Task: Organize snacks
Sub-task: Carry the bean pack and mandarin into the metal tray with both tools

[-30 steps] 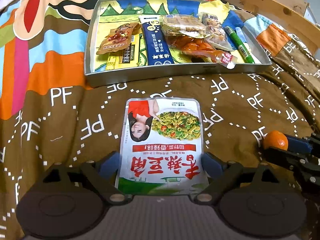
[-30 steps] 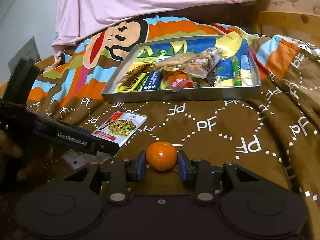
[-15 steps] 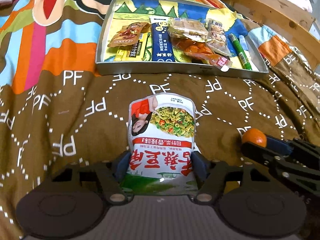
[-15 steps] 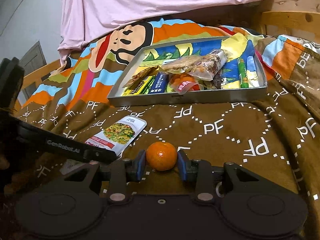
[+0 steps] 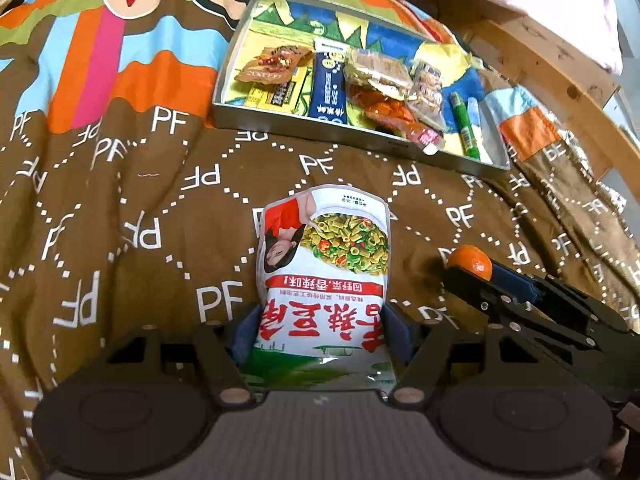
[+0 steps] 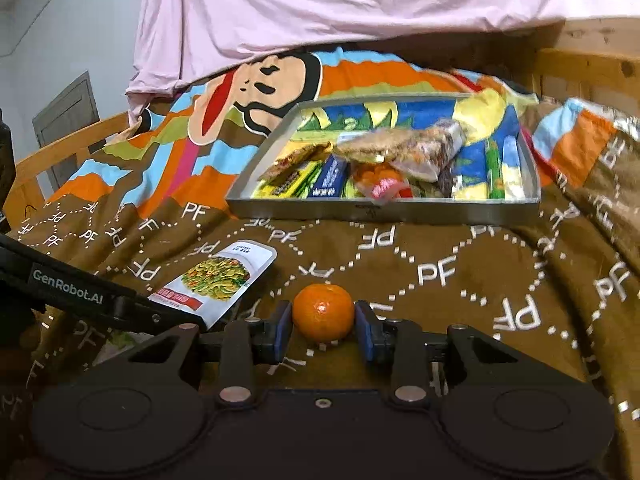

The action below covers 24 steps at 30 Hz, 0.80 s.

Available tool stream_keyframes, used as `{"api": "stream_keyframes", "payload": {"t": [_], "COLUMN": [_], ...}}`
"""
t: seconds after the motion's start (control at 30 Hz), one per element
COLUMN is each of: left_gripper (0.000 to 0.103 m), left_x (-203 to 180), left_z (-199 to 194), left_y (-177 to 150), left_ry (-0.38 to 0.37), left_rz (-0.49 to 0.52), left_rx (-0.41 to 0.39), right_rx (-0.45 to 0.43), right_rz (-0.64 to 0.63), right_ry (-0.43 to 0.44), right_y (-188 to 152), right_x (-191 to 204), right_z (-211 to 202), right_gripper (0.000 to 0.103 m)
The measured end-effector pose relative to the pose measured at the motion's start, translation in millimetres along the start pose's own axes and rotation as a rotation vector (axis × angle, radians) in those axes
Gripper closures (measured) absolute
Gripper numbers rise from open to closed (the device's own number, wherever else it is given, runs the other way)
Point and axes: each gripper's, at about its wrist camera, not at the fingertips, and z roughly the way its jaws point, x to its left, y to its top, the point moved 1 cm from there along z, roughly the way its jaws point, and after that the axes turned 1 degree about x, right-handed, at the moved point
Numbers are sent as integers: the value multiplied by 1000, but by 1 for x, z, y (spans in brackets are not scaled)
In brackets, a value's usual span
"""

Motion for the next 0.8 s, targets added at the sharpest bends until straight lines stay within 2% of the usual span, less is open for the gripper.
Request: {"api": "stream_keyframes", "payload": {"t": [0.2,0.4,0.6,0.7,0.8], "left_gripper": [34,34,34,34,33], "left_x": [-15,-44,-66,-76,-85], "left_z": [-15,-31,-37,-38,-39], "left_y": [15,43,80,105,130], "left_ry": [-13,-18,-24,-12,35], "left_rz": [23,16,-4,29,101], "left_rx": [-66,-159,-176,-184,-246], "right_rx": [-57,-166,-243,-259,-278], "right_rz": [11,-3,27,33,20], "right_ry": [-16,-42,-71,-96,-133], "right_y": [14,33,45,49,49], "right_x": [0,-2,-18,-28,-39], "right_z": [-17,-44,-66,-65,-58], "right_gripper": [67,67,67,67,67]}}
